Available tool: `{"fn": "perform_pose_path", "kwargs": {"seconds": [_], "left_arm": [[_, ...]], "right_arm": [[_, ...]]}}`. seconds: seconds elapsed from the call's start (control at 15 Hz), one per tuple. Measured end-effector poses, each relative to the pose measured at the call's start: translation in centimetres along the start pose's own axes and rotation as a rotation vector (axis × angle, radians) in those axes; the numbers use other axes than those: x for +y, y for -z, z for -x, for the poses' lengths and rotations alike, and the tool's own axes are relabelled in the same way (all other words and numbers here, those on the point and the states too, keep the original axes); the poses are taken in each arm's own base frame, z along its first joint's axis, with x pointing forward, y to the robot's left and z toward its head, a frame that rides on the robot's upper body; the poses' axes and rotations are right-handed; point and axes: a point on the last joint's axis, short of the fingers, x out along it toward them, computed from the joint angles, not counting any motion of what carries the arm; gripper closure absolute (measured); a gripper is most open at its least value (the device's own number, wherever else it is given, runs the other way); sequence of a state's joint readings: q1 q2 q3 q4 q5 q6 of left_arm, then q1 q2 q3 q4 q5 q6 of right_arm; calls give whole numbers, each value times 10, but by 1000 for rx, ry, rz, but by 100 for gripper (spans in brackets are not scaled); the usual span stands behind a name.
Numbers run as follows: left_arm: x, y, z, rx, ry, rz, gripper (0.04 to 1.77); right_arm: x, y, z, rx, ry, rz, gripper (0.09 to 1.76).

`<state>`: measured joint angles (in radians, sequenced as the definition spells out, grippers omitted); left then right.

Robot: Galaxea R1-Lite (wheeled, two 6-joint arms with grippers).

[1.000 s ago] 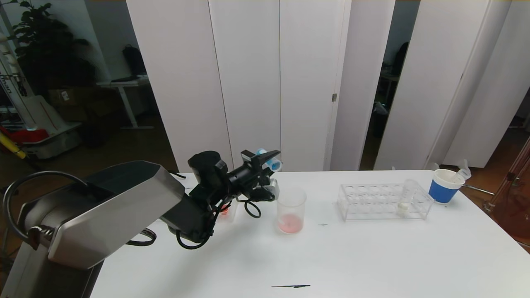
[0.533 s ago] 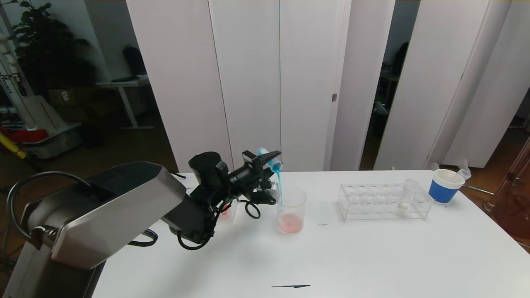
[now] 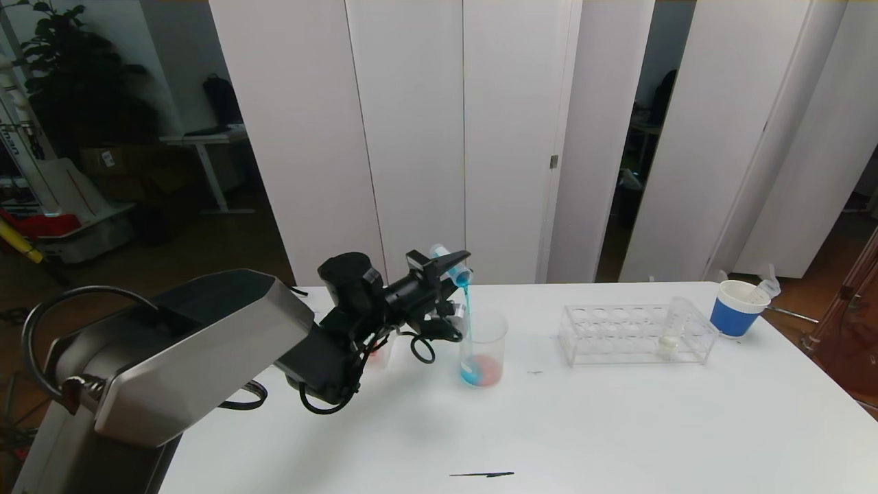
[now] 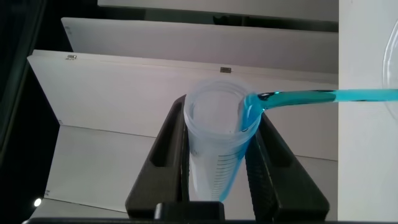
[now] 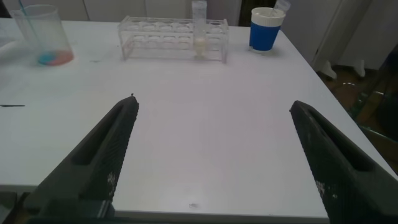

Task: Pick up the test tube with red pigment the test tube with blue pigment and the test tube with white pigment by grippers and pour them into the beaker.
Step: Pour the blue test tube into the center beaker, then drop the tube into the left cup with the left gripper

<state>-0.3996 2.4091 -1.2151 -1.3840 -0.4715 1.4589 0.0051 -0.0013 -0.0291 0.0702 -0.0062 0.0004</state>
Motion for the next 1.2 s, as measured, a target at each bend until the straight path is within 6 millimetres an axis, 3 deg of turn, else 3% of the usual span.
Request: {"fn": "perform_pose_path", "kwargs": {"seconds": [1.2], "left_arm": [[2, -6, -6, -27, -26, -28, 121]], "right_arm": [[0, 0, 0, 0, 1, 0, 10]]}}
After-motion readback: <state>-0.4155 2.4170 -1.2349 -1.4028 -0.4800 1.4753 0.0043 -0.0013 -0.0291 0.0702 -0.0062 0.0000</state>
